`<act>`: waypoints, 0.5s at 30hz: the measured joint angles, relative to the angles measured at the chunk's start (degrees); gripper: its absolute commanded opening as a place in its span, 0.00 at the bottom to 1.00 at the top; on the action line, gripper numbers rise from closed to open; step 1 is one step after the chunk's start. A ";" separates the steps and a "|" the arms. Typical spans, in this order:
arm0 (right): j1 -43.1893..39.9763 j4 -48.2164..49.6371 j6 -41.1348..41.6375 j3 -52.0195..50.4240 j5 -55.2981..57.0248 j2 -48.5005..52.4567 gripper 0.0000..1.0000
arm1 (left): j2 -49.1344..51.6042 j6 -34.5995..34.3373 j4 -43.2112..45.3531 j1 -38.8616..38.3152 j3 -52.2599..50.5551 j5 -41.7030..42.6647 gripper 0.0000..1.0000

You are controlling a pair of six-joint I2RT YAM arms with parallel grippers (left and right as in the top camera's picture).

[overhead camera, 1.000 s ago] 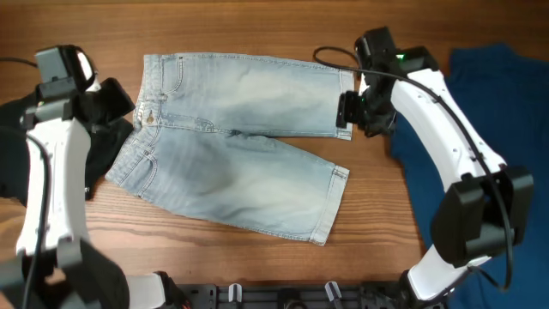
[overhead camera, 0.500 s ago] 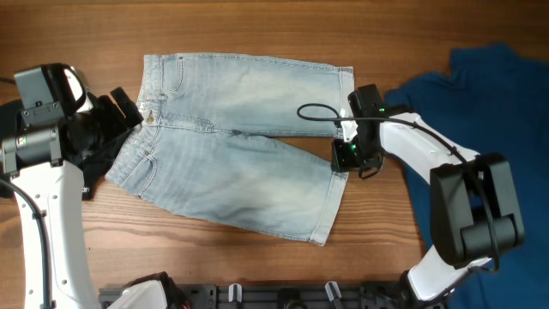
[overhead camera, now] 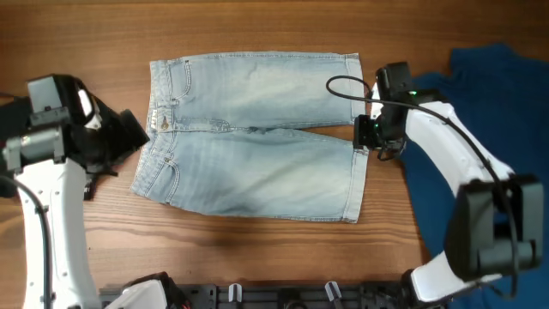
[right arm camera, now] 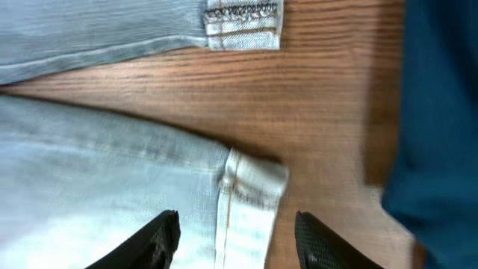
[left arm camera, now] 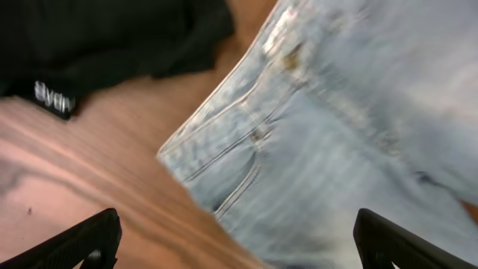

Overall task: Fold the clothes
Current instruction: 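Release the shorts and move the right gripper to the leg hems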

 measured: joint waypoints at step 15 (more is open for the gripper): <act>0.00 -14.10 7.39 -4.42 -6.40 -18.43 0.69 | 23.91 -9.66 16.63 6.23 -16.31 -1.09 0.56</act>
